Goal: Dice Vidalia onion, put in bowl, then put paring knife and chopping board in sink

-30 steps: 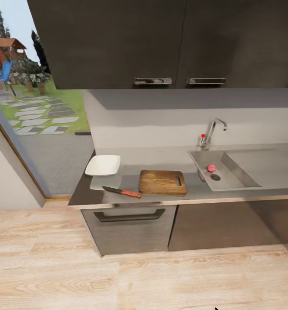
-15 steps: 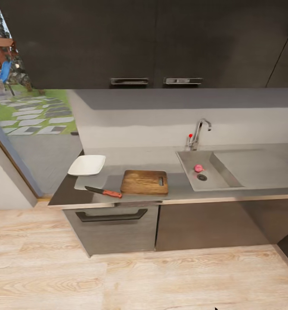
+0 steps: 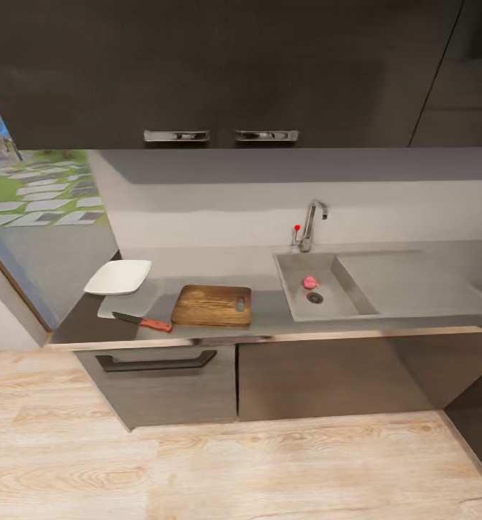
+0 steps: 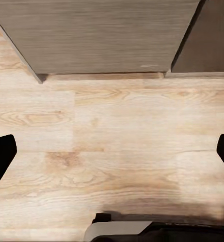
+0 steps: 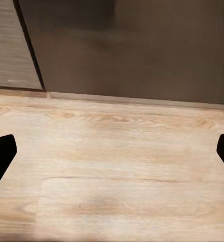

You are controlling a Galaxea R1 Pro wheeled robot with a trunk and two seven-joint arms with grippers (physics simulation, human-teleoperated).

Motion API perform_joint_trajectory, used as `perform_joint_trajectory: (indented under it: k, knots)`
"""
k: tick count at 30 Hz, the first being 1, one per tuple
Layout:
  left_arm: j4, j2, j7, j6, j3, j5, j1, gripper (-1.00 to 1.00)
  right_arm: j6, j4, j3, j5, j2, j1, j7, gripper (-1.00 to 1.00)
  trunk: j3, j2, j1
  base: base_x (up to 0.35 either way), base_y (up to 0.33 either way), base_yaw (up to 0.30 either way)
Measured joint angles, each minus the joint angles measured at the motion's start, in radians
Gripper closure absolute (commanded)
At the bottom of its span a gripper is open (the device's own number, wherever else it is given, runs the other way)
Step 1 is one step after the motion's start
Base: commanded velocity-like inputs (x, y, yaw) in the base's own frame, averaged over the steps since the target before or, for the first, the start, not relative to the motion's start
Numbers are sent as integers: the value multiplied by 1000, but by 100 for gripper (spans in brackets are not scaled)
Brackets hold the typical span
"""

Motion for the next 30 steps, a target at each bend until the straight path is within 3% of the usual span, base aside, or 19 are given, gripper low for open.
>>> perform_joint_trajectory:
  k: [30]
  knots:
    - [-1, 2, -2, -4, 1, -2, 0, -100, -31, 0, 1, -16, -2, 1, 0, -100, 0, 0, 0, 0, -321, 0]
